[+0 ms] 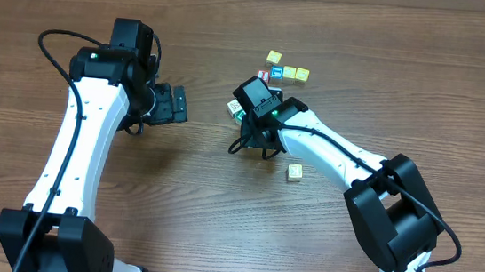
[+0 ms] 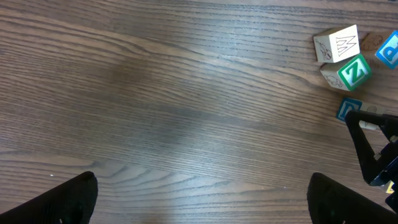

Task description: Flip 5 blocks

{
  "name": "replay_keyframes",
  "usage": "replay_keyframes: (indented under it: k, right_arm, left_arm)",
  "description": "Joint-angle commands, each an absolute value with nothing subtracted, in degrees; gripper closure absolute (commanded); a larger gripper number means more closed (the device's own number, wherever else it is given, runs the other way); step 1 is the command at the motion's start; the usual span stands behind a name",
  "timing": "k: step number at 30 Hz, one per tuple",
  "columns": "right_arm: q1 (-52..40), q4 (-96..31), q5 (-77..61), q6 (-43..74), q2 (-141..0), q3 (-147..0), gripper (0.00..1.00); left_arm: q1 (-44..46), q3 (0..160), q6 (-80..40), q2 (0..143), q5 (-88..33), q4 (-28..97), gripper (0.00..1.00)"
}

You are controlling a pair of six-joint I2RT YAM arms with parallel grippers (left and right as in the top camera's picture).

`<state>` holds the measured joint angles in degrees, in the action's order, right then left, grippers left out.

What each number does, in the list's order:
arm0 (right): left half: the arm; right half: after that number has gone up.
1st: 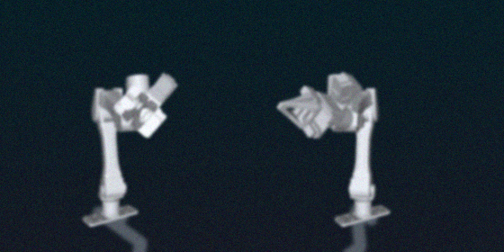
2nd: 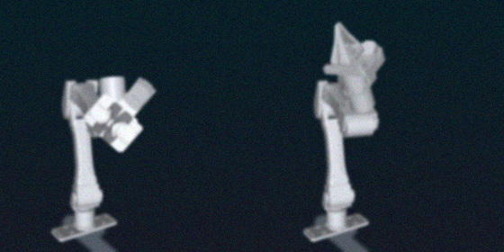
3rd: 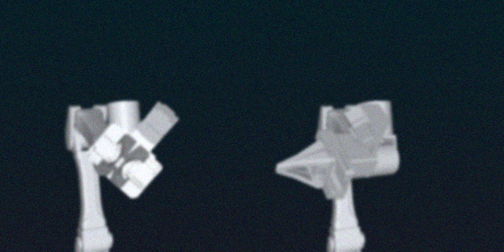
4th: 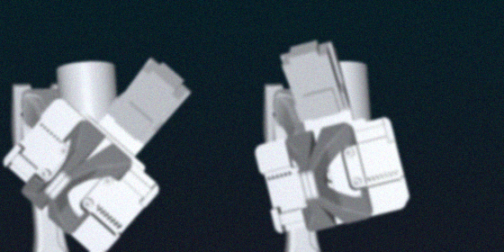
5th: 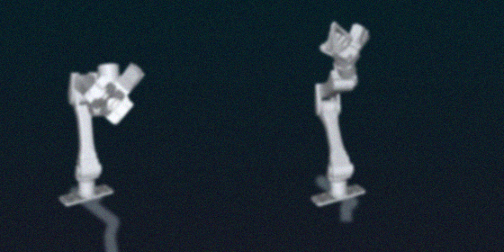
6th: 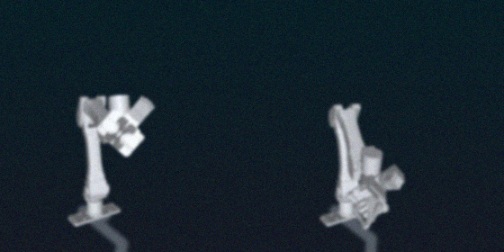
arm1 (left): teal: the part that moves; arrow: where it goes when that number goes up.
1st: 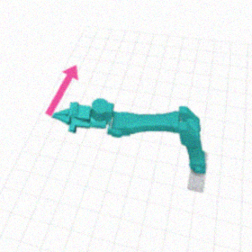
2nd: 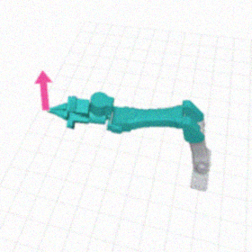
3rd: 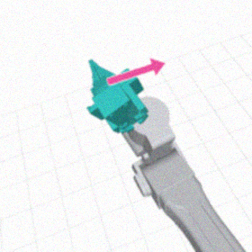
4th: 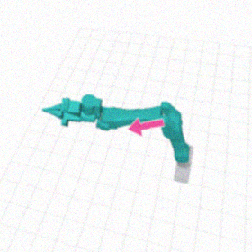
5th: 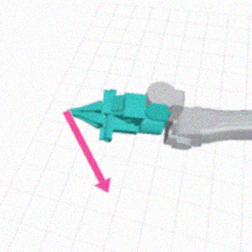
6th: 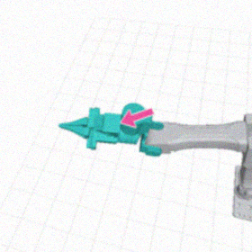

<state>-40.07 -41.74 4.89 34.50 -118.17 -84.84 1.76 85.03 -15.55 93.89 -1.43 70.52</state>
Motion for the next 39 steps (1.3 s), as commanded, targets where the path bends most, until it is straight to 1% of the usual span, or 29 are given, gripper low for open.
replay_keyframes:
  k: [1,4,7,27,30,33,39]
  right_arm:
    - [-40.0,-41.1,6.6,34.7,-118.7,-85.4,0.48]
    - [-40.0,-40.9,6.6,34.7,-118.8,-85.4,0.48]
    - [-40.1,-40.9,6.6,34.7,-118.8,-85.4,0.54]
    - [-40.1,-40.1,7.6,34.7,-119.5,-85.0,0.54]
    - [-40.1,-40.1,7.5,34.7,-119.5,-85.0,0.58]
    - [-40.1,-40.1,7.5,34.7,-119.5,-85.0,0.59]
    - [-40.1,-40.1,7.5,34.7,-119.5,-84.4,0.57]
  left_arm:
    - [1.5,86.3,-16.3,94.4,-1.1,70.4,0.00]
    - [1.5,86.3,-16.3,94.4,-1.1,70.4,0.00]
    - [1.5,86.3,-16.3,94.4,-1.1,70.4,0.00]
    - [1.5,86.3,-16.3,94.4,-1.1,70.4,0.00]
    - [1.5,86.3,-16.3,94.4,-1.1,70.4,0.00]
    - [1.5,86.3,-16.3,94.4,-1.0,70.4,0.00]
    - [1.5,86.3,-16.3,94.4,-1.0,70.4,0.00]
